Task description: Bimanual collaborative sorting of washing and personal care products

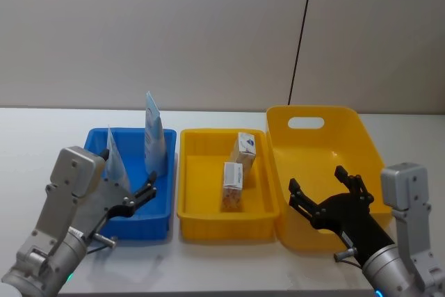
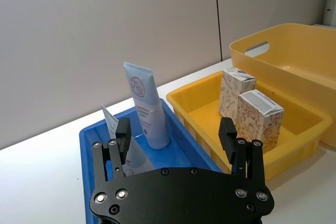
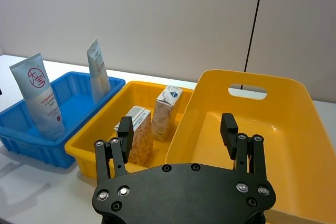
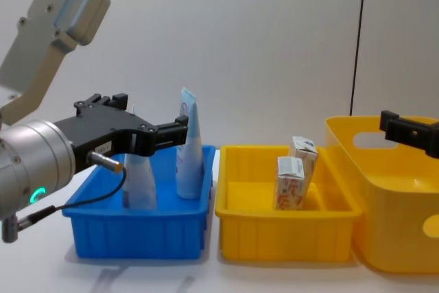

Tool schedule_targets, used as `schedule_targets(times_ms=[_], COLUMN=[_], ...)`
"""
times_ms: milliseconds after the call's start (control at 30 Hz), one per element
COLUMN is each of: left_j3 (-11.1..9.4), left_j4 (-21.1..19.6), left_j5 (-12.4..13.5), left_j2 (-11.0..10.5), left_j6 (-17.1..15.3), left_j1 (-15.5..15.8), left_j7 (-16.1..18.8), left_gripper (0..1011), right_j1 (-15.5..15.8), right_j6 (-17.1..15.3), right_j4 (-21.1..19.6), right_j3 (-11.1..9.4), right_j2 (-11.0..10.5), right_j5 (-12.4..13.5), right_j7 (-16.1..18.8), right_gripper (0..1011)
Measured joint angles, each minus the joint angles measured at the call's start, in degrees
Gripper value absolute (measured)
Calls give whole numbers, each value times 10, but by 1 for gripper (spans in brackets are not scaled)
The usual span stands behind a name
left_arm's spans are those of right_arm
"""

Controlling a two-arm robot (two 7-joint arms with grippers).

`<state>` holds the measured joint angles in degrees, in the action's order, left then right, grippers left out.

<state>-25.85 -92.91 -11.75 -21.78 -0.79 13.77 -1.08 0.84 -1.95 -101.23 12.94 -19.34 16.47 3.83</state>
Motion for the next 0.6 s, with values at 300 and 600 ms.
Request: schedule_targets(times_ms=[300, 600], left_j3=[8, 28], left_j4=[3, -13], left_j5=[-14, -32], left_j2=[3, 7], left_j6=[-7, -39], left_j1=[4, -12], left_j7=[-13, -5], left_gripper=[1001, 1001], right_j1=[0, 0], right_j6=[0, 0], right_j4=[0, 0], right_j3=[0, 0], right_j2=[0, 0], right_j5=[0, 0], right_j7=[0, 0], right_gripper=[1004, 1003])
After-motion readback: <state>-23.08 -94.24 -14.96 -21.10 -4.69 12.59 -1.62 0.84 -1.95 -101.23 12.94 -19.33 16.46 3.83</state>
